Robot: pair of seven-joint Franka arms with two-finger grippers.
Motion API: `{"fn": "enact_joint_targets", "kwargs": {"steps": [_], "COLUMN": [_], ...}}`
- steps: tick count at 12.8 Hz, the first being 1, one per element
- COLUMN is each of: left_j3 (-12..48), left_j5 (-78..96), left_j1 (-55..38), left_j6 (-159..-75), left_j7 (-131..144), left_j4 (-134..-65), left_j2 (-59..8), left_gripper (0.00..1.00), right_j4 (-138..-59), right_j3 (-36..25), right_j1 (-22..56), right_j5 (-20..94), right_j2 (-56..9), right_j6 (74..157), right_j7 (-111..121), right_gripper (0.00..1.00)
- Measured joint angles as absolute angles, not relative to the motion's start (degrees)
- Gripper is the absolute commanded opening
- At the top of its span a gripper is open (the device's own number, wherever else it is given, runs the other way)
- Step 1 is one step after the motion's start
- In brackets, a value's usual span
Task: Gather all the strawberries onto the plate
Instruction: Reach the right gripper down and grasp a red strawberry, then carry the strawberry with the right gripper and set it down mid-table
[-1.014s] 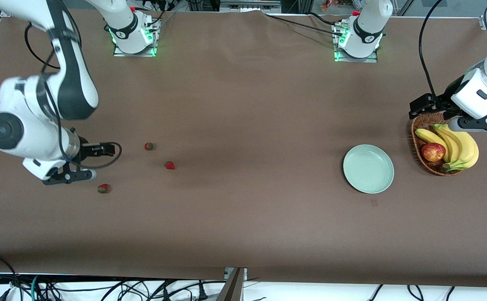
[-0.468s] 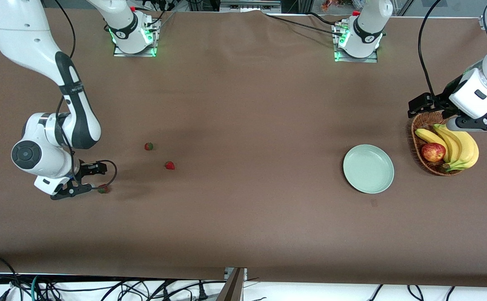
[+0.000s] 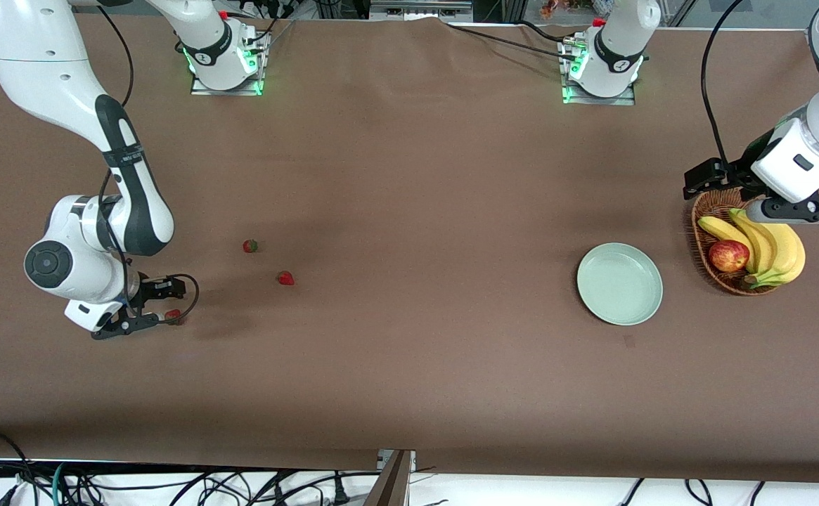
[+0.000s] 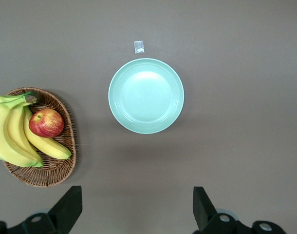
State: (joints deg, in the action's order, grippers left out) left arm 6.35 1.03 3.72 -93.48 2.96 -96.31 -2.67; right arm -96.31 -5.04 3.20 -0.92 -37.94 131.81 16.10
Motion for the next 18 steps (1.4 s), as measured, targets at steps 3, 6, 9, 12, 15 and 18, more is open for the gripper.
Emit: {"fn": "enact_joint_targets", "kwargs": {"steps": [3,6,9,12,15,18], "left_j3": [6.4,6.4,6.4,6.4,6.4,6.4], "left_j5": [1.0,1.0,1.0,1.0,1.0,1.0], "left_j1": [3.7,3.7,3.7,3.7,3.7,3.8], "left_j6": [-93.5,-93.5,-93.5,-93.5,-93.5,-93.5], "left_j7": [3.0,3.0,3.0,3.0,3.0,3.0], "left_j4": [-96.3,-96.3,-96.3,-96.3,-96.3,-96.3], "left_j2": [-2.7,-2.7,-2.7,-2.7,-2.7,-2.7], "left_gripper": [1.00,1.00,1.00,1.00,1.00,1.00], "right_j4": [-94.6,-92.2,-88.9,-86.9,-86.5,-86.4], "right_j3": [-5.0,-5.0,-4.9,-4.9,-4.9,-4.9], "right_j1": [3.2,3.4,3.5,3.7,3.9,3.9], "right_j5": [-0.7,-0.7,-0.7,-0.7,-0.4,0.3], "right_j2": [-39.9,-42.0,-44.4,-46.0,-46.3,-46.3], "right_j6": [131.8,132.0,132.1,132.2,132.2,132.2], "right_j7": [16.1,16.2,16.2,16.2,16.1,16.1], "right_gripper": [0.82,0.74,0.59,0.39,0.31,0.24]}}
